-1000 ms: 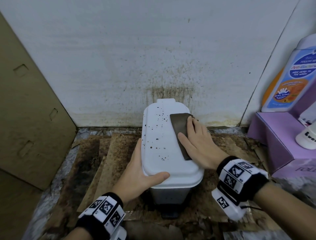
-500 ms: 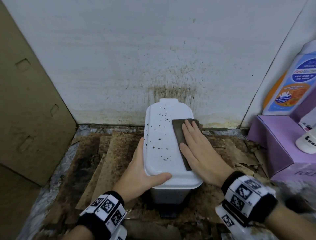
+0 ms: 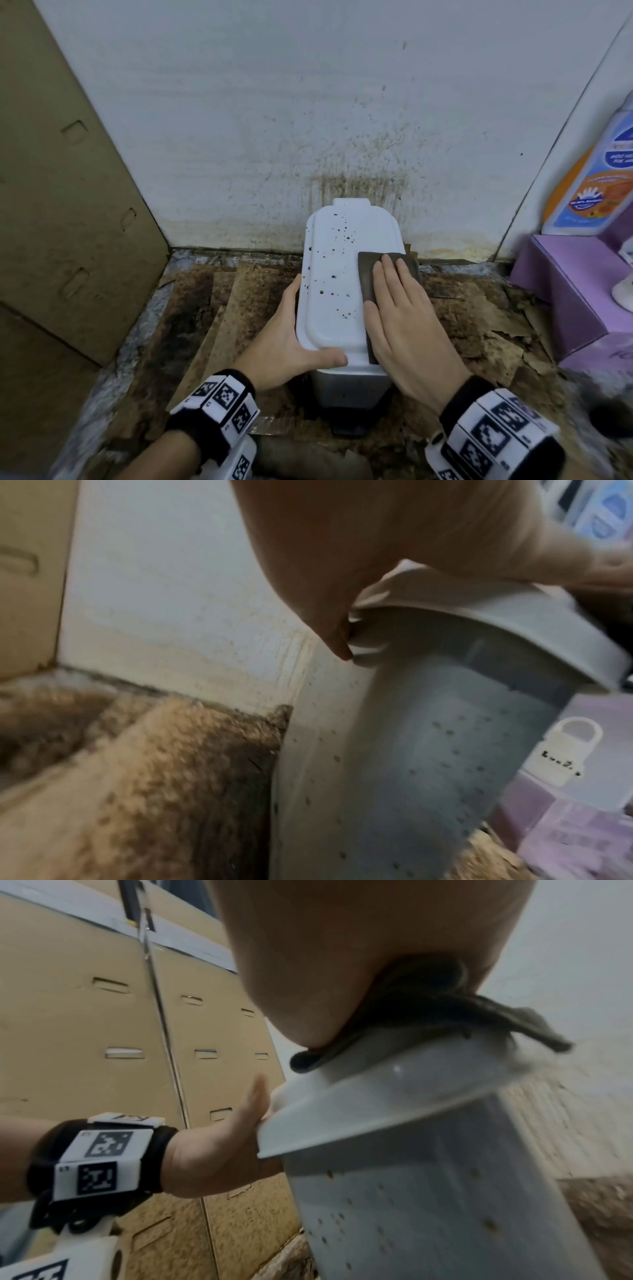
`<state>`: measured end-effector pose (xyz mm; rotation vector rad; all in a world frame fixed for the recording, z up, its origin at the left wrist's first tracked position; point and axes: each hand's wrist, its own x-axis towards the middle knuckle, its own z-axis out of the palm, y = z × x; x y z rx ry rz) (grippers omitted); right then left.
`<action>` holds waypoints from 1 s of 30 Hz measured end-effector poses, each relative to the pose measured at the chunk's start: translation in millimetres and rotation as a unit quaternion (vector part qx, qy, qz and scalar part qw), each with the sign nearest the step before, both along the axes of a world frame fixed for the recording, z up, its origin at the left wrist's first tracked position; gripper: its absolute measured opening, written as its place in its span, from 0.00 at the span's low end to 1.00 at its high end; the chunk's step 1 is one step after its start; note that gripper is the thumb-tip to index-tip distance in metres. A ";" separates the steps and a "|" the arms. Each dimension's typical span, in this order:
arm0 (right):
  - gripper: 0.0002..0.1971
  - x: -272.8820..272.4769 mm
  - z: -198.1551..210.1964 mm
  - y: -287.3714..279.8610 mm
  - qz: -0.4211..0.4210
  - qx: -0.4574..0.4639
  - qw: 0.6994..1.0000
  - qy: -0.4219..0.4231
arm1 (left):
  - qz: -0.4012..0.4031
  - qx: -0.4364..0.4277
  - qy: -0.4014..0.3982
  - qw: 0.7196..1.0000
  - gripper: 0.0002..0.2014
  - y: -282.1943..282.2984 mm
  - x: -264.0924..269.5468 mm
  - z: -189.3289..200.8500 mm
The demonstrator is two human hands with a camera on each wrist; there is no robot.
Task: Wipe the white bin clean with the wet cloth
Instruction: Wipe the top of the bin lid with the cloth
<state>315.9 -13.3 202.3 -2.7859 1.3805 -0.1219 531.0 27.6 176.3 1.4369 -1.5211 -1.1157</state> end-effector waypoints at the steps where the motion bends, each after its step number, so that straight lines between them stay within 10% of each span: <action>1: 0.26 1.0 3.5 0.6 -0.002 -0.003 1.000 0.009 | -0.012 0.007 -0.008 1.000 0.65 -0.2 3.3 0.9; 25: 0.41 95.9 13.5 1.2 -0.040 0.027 0.997 -0.060 | -0.049 0.007 -0.038 0.998 0.70 -1.6 12.6 7.1; 30: 0.33 80.9 32.5 -1.8 -0.024 0.166 0.969 -0.179 | -0.059 0.011 -0.059 0.996 0.71 -2.2 16.3 6.0</action>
